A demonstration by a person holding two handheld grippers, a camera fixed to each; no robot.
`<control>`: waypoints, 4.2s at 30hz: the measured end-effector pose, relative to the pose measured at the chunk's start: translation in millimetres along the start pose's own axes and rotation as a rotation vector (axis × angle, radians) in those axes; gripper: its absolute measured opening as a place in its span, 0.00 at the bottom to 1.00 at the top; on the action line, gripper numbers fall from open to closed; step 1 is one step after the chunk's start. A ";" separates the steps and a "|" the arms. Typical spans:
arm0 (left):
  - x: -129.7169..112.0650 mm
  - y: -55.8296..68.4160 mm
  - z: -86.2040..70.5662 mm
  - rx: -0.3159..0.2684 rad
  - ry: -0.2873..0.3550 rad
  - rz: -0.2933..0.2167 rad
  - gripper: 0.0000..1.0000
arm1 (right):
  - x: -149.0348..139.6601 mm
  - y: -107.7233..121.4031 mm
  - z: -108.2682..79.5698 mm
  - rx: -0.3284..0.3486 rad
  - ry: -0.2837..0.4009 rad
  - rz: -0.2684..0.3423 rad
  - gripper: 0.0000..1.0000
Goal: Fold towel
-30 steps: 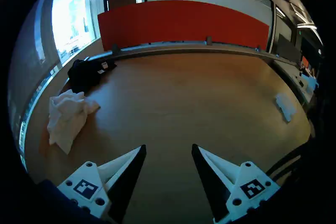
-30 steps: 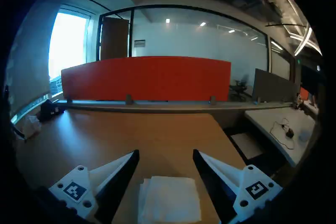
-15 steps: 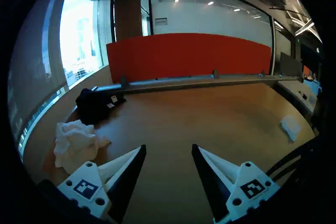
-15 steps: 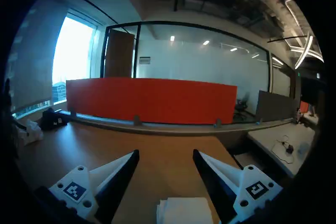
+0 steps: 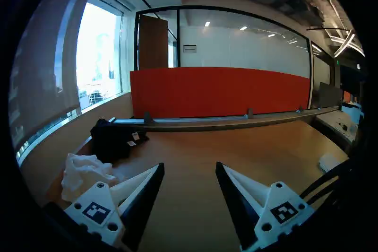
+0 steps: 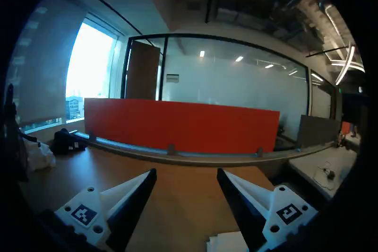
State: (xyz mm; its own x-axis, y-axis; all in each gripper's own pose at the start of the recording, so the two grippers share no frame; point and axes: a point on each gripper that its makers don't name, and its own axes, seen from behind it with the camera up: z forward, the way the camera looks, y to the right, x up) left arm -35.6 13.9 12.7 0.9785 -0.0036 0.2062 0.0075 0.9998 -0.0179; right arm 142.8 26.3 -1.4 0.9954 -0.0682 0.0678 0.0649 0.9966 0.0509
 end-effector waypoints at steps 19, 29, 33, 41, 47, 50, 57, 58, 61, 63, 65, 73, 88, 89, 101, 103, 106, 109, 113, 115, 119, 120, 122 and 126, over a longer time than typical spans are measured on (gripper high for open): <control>30.9 -3.5 4.9 -0.017 0.145 -0.061 0.80 | 18.7 -55.1 2.9 0.020 -0.003 0.034 1.00; 23.8 -25.7 4.6 0.035 0.199 -0.047 0.80 | 21.3 -68.6 6.4 0.038 -0.024 0.059 1.00; 9.4 -34.6 6.8 0.054 0.205 -0.046 0.80 | 15.5 -71.9 8.3 0.044 -0.042 0.059 1.00; -23.4 -41.2 10.1 0.065 0.224 -0.042 0.80 | 8.9 -75.9 8.9 0.030 -0.042 0.026 1.00; -49.0 -38.9 18.2 0.065 0.239 -0.047 0.80 | -5.4 -75.0 10.9 0.022 -0.030 0.012 1.00; -59.9 -36.3 22.2 0.065 0.251 -0.044 0.80 | -13.0 -72.0 11.2 0.014 -0.020 0.010 1.00; -82.7 -34.1 28.5 0.070 0.266 -0.024 0.80 | -32.2 -63.5 13.4 -0.001 -0.011 0.023 1.00; -85.1 -33.9 28.9 0.070 0.267 -0.024 0.80 | -34.8 -63.5 13.7 0.001 -0.011 0.026 1.00; -90.5 -33.4 30.2 0.071 0.272 -0.022 0.80 | -40.8 -63.7 14.6 0.005 -0.010 0.033 1.00; -92.4 -33.1 31.2 0.070 0.275 -0.019 0.80 | -43.0 -64.2 15.1 0.008 -0.010 0.034 1.00; -93.6 -33.2 31.4 0.071 0.280 -0.014 0.80 | -44.4 -64.2 16.1 0.010 -0.008 0.031 1.00; -98.5 -37.6 31.8 0.083 0.284 -0.020 0.80 | -42.9 -65.6 18.0 0.017 0.003 0.041 1.00; -102.1 -35.1 35.1 0.076 0.269 -0.020 0.80 | -43.4 -56.4 16.3 0.016 0.024 0.043 1.00; -102.1 -35.2 35.1 0.076 0.269 -0.020 0.80 | -44.0 -54.4 16.2 0.013 0.026 0.043 1.00; -104.6 -34.2 35.6 0.078 0.269 -0.019 0.80 | -54.7 -22.3 13.8 -0.028 0.066 0.066 1.00; -105.0 -34.1 35.7 0.078 0.269 -0.019 0.80 | -57.7 -17.9 13.7 -0.031 0.074 0.074 1.00; -105.4 -34.2 35.8 0.077 0.269 -0.020 0.80 | -64.3 -13.1 14.7 -0.036 0.083 0.088 1.00; -105.7 -34.1 35.8 0.078 0.269 -0.020 0.80 | -75.1 -11.4 17.2 -0.036 0.084 0.101 1.00; -105.7 -33.9 35.8 0.078 0.269 -0.019 0.80 | -91.2 -11.0 19.6 -0.035 0.084 0.117 1.00; -105.8 -33.9 36.0 0.078 0.269 -0.019 0.80 | -100.2 -9.5 20.6 -0.038 0.084 0.126 1.00; -106.2 -34.0 36.0 0.078 0.269 -0.020 0.80 | -119.2 -3.2 22.9 -0.057 0.078 0.149 1.00; -106.3 -34.1 36.0 0.078 0.270 -0.020 0.80 | -123.8 -1.5 23.5 -0.063 0.076 0.156 1.00; -106.5 -34.0 36.2 0.078 0.270 -0.020 0.80 | -131.7 -1.6 24.5 -0.065 0.073 0.168 1.00; -106.6 -34.0 36.1 0.078 0.270 -0.020 0.80 | -144.5 -4.7 25.9 -0.056 0.072 0.178 1.00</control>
State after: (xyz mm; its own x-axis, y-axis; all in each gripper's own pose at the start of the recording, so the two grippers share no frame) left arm -147.5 -19.0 26.6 0.9979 -0.0176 -0.0624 0.0214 0.9979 0.0609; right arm -3.1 30.3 14.4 0.9939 0.1103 -0.0008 -0.1103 0.9938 -0.0111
